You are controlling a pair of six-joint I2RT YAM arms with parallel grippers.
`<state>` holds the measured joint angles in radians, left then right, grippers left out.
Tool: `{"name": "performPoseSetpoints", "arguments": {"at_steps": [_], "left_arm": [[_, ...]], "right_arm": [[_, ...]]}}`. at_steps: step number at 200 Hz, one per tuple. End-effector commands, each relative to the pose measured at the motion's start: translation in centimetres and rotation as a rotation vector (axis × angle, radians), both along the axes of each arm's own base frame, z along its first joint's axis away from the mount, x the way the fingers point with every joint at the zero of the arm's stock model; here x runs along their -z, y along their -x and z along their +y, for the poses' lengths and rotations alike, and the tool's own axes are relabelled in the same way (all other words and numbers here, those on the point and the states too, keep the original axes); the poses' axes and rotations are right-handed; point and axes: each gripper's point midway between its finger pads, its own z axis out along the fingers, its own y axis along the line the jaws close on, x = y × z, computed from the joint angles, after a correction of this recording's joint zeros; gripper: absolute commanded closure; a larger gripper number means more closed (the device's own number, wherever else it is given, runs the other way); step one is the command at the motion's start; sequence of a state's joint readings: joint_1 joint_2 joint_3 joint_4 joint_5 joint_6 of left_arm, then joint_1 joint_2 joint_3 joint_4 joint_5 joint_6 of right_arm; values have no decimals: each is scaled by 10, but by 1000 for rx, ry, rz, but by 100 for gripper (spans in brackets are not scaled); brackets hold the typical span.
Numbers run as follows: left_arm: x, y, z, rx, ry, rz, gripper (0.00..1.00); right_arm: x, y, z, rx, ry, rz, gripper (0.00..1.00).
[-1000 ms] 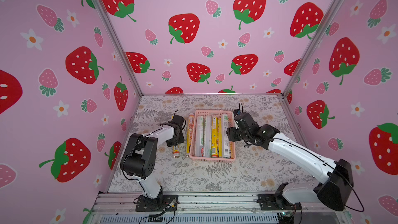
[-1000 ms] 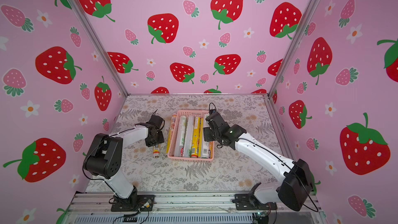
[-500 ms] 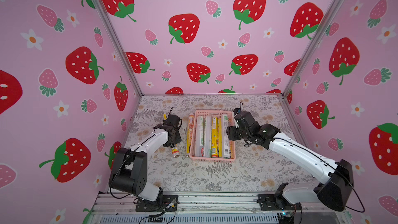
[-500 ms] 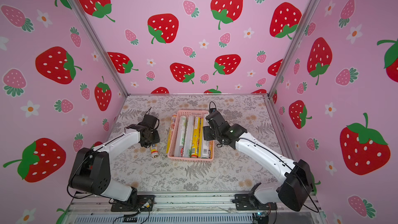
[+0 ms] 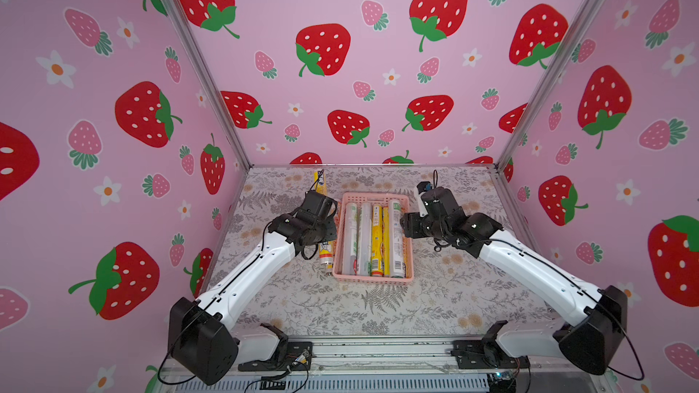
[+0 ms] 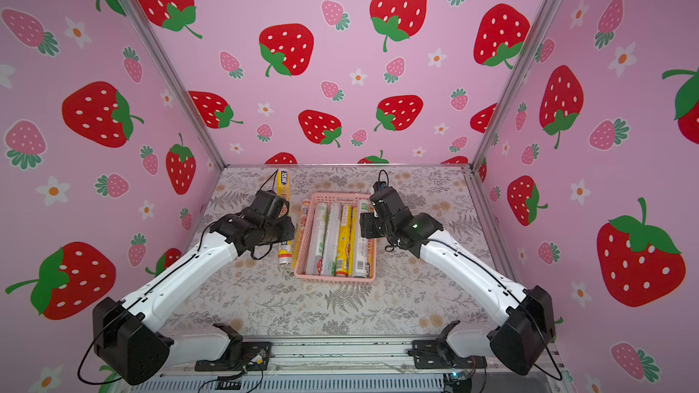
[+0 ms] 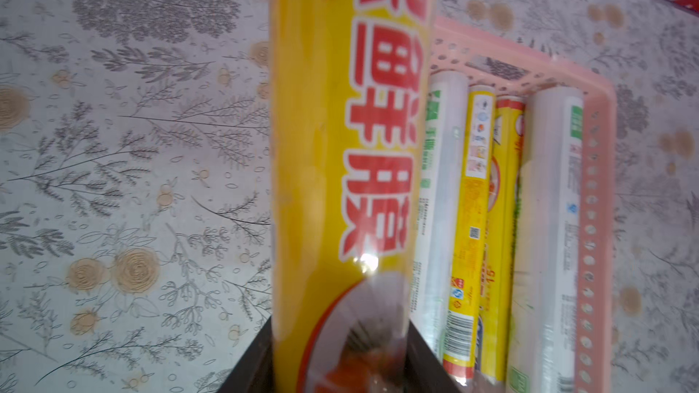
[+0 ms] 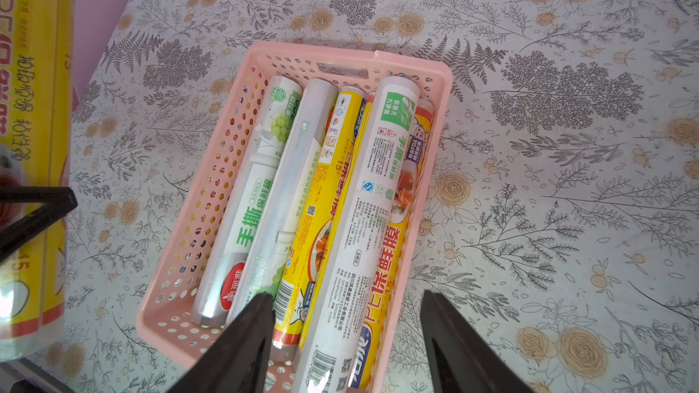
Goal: Put the plastic wrap into the basket
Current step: Pick up the plastic wrap from the center of the board, then place the plastic wrap in the basket.
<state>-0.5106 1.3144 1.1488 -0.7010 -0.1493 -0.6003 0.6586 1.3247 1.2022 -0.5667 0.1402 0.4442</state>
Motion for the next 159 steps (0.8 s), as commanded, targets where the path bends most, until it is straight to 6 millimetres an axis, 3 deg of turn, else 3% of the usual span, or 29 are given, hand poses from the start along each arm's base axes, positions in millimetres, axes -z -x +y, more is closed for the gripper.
{"name": "performPoseSetpoints", "arguments": {"at_steps": [1,74,159], "left_arm": [[-7,-7,-36,56,51,-20,51],[33,-22,-116,193,36,54,52],[78,-10,-143,252,-14,133,53]], "right_arm": [[0,5,-3,-4,-21,3,33],[12,7,-13,21,-6,13,34],[21,4,-9,7,-5,32,34]]}}
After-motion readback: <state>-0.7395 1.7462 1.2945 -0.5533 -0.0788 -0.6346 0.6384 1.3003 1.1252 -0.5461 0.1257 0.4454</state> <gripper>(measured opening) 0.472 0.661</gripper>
